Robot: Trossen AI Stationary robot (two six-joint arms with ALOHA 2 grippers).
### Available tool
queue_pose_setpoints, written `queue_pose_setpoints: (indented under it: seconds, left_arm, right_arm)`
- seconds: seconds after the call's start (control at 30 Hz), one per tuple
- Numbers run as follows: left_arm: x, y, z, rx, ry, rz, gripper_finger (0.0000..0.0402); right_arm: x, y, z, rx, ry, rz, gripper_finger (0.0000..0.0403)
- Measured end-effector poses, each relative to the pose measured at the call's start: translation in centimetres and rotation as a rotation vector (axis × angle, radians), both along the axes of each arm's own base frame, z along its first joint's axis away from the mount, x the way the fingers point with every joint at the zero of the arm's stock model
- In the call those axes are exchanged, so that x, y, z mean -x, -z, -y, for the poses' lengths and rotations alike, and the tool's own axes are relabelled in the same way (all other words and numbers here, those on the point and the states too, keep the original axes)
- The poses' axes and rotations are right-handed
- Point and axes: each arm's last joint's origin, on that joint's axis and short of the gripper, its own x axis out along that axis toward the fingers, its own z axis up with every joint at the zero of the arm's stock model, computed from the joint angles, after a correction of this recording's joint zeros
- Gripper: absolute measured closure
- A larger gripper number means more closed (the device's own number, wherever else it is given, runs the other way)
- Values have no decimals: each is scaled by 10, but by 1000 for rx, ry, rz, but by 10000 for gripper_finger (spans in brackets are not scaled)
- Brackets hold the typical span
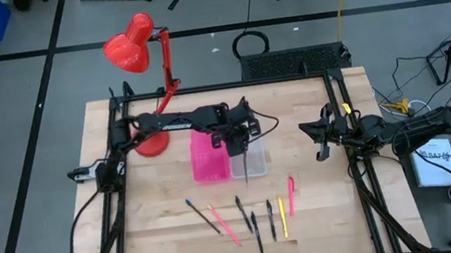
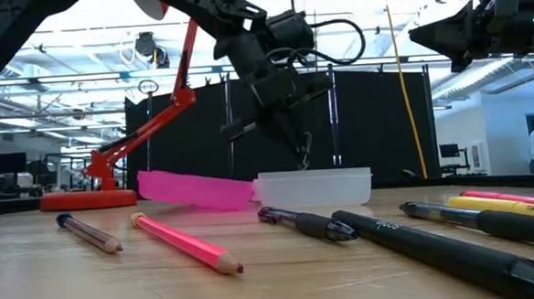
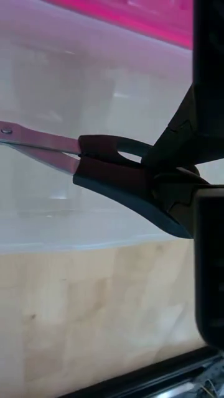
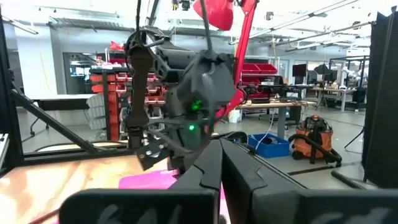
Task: Pick & place school supplies into a supply box
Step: Put the black scissors into the supply box
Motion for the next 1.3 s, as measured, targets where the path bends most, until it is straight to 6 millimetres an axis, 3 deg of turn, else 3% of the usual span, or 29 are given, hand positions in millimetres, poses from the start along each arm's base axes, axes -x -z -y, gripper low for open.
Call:
queue_pose_setpoints:
  seconds: [0.17, 0.33, 0.83, 1.13, 1.3]
  left_arm:
    - [4, -6, -14, -17, -15, 20, 370]
    - [11, 1, -29, 38, -34, -32, 368]
    - [13, 5, -38, 41, -30, -34, 370]
    - [11, 36, -48, 6, -74, -132, 371]
    - [8, 40, -44, -15, -44, -130, 335]
  right_arm:
    - [1, -3, 0, 43, 11, 14, 403]
    - [1, -5, 0, 63, 16, 31, 403]
    - [2, -7, 0, 107, 31, 44, 403]
    - [2, -8, 0, 108, 30, 49, 403]
    - [2, -8, 0, 112, 31, 44, 403]
